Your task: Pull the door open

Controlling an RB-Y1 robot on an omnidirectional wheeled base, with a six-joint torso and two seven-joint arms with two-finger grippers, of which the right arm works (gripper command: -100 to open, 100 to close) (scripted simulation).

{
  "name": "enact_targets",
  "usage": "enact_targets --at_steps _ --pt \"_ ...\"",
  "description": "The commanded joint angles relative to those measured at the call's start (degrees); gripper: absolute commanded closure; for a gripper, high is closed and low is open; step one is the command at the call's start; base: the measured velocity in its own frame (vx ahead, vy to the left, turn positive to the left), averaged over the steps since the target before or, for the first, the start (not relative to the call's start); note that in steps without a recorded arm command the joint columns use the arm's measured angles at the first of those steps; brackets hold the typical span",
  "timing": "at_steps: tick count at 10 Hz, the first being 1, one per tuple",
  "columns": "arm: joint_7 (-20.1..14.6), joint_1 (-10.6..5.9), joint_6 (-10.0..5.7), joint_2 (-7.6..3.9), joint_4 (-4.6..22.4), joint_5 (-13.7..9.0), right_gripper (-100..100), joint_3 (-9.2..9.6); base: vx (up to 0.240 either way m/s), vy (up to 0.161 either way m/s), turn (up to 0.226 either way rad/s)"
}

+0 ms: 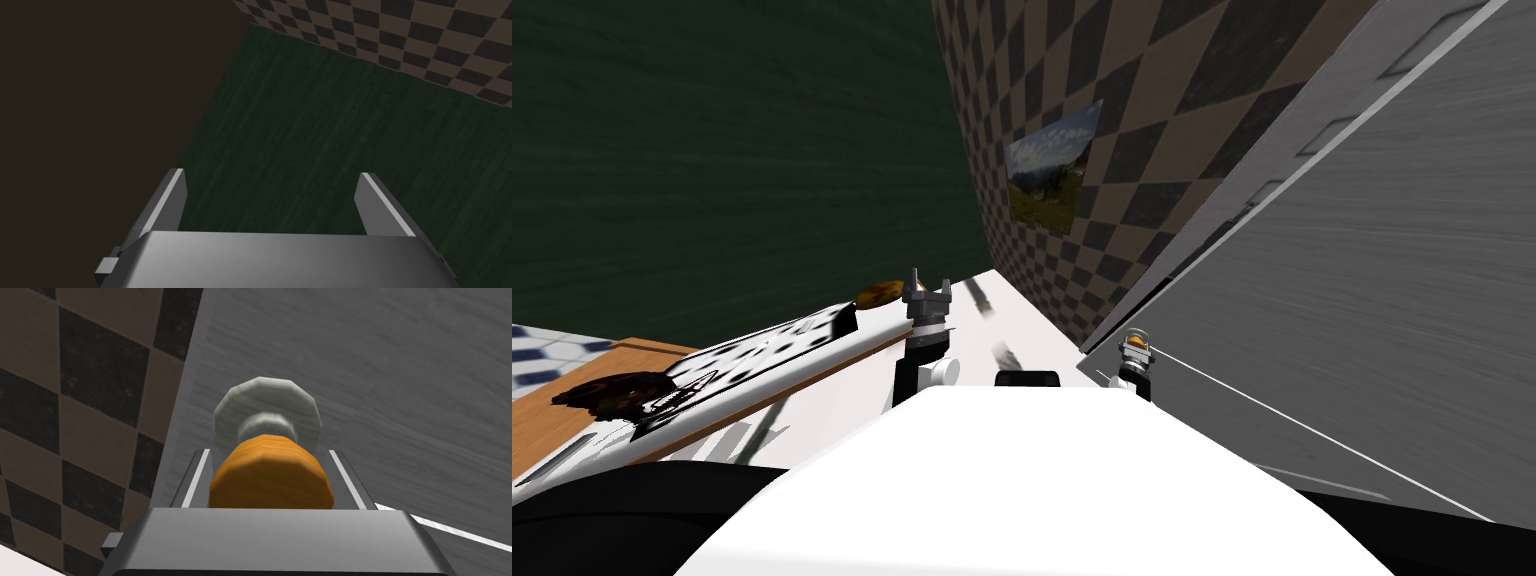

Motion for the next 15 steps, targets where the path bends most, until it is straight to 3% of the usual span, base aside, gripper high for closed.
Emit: enact_targets --at_steps 1,15 --pt "-2.86 -0.01 0.09 0.16 -0.07 -0.04 100 -0.01 -0.025 -0.001 0.022" --pt "-20.51 -0.48 0.40 0.58 -0.28 -0.09 100 -0.19 -0.020 -0.005 0.017"
